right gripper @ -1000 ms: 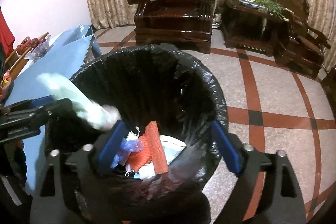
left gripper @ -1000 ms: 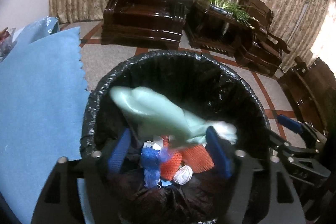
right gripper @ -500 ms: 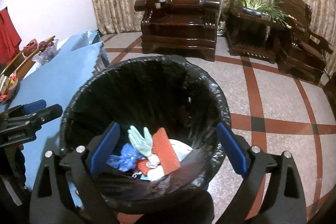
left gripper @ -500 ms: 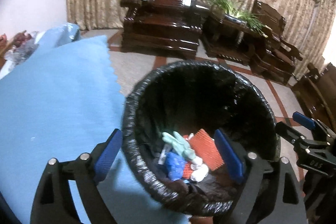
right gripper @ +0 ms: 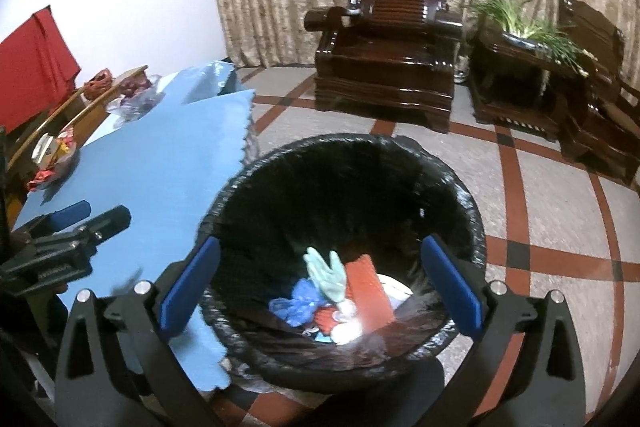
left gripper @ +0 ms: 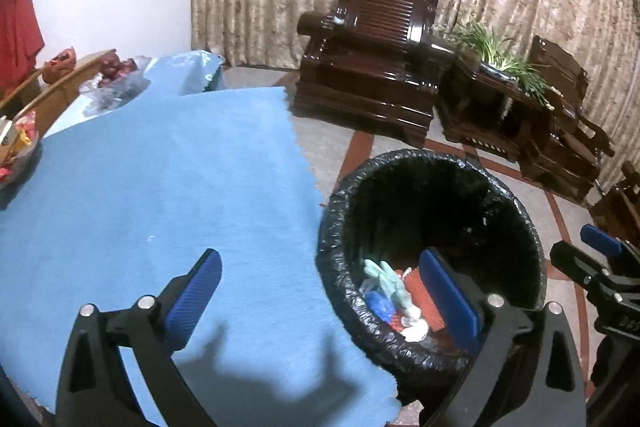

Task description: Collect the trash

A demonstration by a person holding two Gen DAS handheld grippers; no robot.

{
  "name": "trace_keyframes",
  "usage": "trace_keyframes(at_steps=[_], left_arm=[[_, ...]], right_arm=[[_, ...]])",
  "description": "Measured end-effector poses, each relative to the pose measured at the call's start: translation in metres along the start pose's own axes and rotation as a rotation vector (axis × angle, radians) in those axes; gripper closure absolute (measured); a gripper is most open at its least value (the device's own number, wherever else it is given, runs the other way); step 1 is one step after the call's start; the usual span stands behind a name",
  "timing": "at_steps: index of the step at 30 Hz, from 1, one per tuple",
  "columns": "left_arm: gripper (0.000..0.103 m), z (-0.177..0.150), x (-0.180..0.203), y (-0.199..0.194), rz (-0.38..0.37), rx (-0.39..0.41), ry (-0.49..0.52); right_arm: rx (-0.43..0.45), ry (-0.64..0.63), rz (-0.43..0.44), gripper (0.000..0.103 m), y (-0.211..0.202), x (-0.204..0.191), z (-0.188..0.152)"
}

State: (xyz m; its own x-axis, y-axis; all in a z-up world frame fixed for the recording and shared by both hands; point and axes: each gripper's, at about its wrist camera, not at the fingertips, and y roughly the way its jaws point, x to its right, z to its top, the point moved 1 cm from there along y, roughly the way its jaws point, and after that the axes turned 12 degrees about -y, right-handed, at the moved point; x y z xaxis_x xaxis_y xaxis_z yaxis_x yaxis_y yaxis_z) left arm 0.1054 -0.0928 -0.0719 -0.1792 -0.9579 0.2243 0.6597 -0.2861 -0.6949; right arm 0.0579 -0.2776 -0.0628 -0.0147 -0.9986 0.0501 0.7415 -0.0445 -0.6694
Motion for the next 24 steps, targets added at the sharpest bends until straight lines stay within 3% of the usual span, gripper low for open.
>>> trace_keyframes(at_steps=[24], left_arm=[[0.006,0.01,0.003,-0.07,-0.001,0.112,0.02]], right_arm=[[0.088,-0.074,0.024,0.005,-0.049,-0.034,0.035]])
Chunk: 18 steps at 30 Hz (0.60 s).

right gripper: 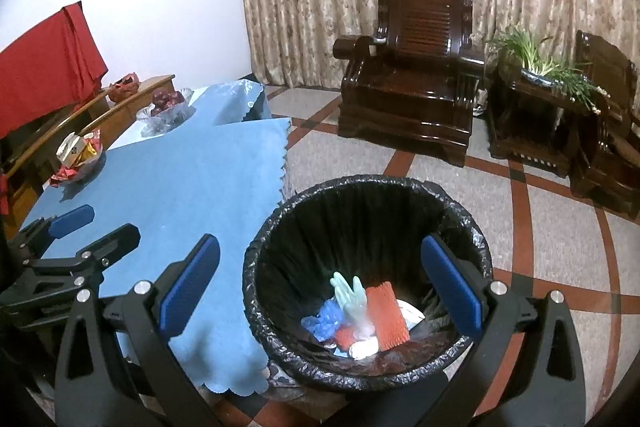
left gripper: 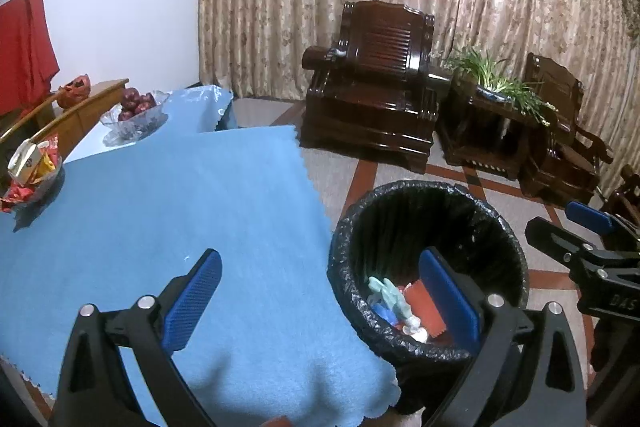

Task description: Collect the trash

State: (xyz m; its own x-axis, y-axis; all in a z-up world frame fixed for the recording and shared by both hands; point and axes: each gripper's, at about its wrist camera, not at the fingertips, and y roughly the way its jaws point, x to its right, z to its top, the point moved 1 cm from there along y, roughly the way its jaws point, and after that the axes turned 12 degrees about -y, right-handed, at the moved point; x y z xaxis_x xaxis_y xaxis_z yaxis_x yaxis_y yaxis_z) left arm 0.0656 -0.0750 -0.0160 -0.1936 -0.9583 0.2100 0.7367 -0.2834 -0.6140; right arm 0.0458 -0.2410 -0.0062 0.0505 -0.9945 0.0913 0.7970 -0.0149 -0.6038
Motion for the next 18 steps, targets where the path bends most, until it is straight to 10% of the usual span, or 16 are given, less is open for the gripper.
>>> trace_keyframes(at_steps=[18], left_arm=[[0.006,0.002,0.002,-0.015,-0.003,0.038,-0.003]], right_arm=[[0.045,-0.022,-0.012,0.005,-0.016,-0.009,0.002]])
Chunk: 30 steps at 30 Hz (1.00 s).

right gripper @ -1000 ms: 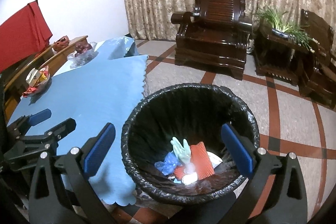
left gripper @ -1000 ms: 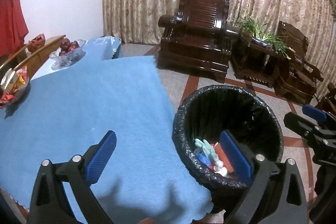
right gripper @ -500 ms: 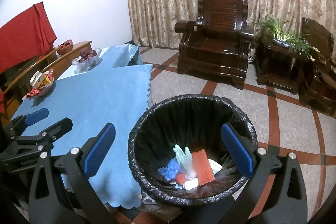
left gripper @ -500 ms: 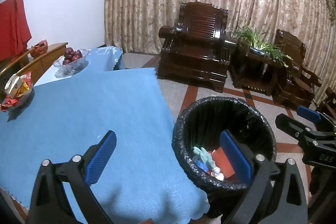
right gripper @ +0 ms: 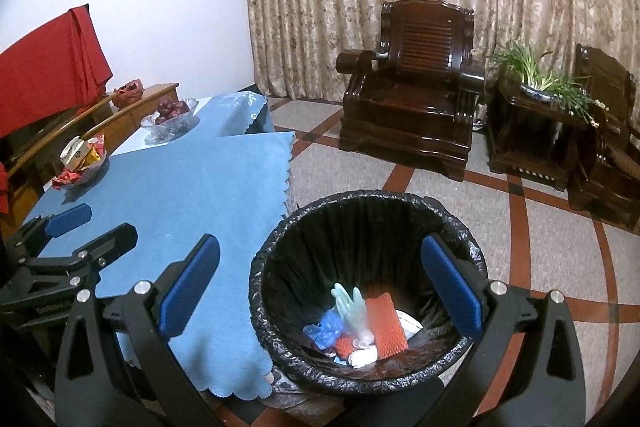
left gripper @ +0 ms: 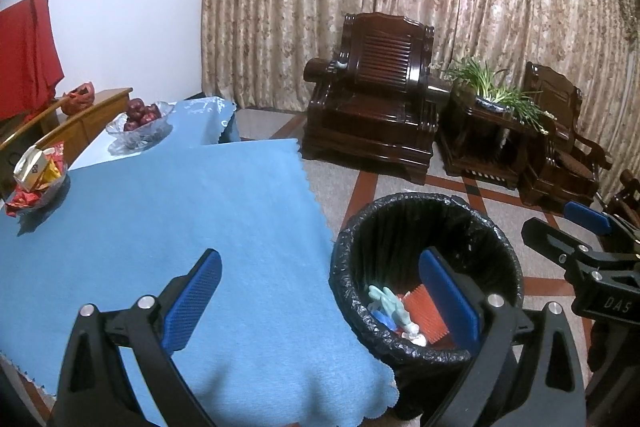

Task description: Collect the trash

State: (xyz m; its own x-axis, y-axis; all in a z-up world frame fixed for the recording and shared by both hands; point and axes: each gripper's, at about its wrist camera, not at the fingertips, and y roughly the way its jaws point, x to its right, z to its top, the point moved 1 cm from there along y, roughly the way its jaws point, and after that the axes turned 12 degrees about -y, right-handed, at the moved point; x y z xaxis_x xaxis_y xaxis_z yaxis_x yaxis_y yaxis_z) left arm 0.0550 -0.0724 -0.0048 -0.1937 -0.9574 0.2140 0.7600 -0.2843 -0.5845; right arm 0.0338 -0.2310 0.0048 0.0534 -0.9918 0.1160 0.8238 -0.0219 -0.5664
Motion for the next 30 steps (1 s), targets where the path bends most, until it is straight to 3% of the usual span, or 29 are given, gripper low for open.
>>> trace_keyframes(at_steps=[30], left_arm=[[0.006,0.0033,-0.0034,-0.0065,0.009,-0.003,-0.002]], right_arm=[[0.005,-0.008,-0.002,0.005,-0.0028,-0.0025,-0.0002]])
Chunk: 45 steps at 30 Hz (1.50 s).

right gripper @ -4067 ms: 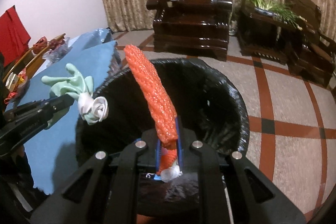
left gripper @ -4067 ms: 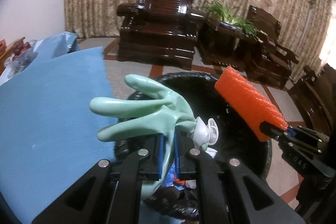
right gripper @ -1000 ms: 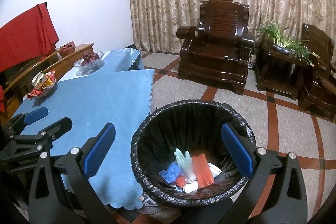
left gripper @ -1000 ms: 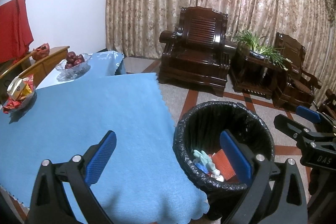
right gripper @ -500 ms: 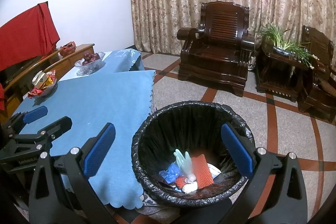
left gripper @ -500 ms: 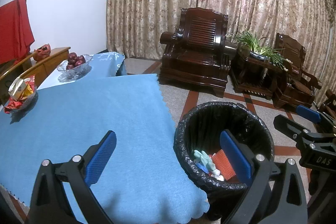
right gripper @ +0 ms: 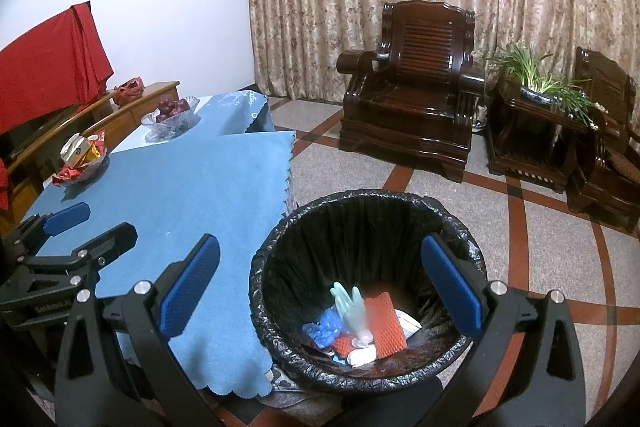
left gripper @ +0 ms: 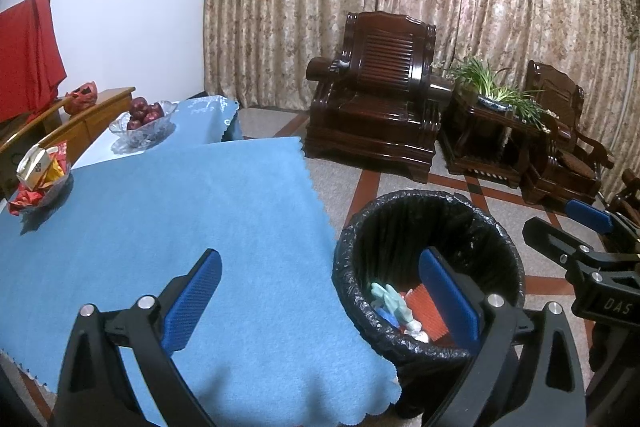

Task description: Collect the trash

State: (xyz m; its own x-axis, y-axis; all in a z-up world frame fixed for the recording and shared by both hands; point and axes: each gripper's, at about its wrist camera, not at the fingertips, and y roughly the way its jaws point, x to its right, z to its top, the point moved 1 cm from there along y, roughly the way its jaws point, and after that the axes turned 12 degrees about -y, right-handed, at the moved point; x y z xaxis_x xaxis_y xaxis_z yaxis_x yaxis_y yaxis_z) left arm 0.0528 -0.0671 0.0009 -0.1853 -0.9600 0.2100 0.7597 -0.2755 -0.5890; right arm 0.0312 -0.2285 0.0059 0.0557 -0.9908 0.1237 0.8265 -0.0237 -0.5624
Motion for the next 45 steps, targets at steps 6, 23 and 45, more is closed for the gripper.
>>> trace_keyframes(at_steps=[6,23,45], left_arm=[[0.006,0.0,-0.001,0.0,0.0,0.0,0.0],[0.006,-0.001,-0.002,0.003,0.001,-0.005,0.0],[0.006,-0.014,-0.007,0.008,0.003,-0.016,0.002]], right_arm=[[-0.002,0.0,0.0,0.005,0.0,-0.001,-0.001],[-0.008,0.0,0.003,0.005,0.001,-0.002,-0.008],[-0.012,0.0,0.004,0.005,0.002,-0.004,-0.008]])
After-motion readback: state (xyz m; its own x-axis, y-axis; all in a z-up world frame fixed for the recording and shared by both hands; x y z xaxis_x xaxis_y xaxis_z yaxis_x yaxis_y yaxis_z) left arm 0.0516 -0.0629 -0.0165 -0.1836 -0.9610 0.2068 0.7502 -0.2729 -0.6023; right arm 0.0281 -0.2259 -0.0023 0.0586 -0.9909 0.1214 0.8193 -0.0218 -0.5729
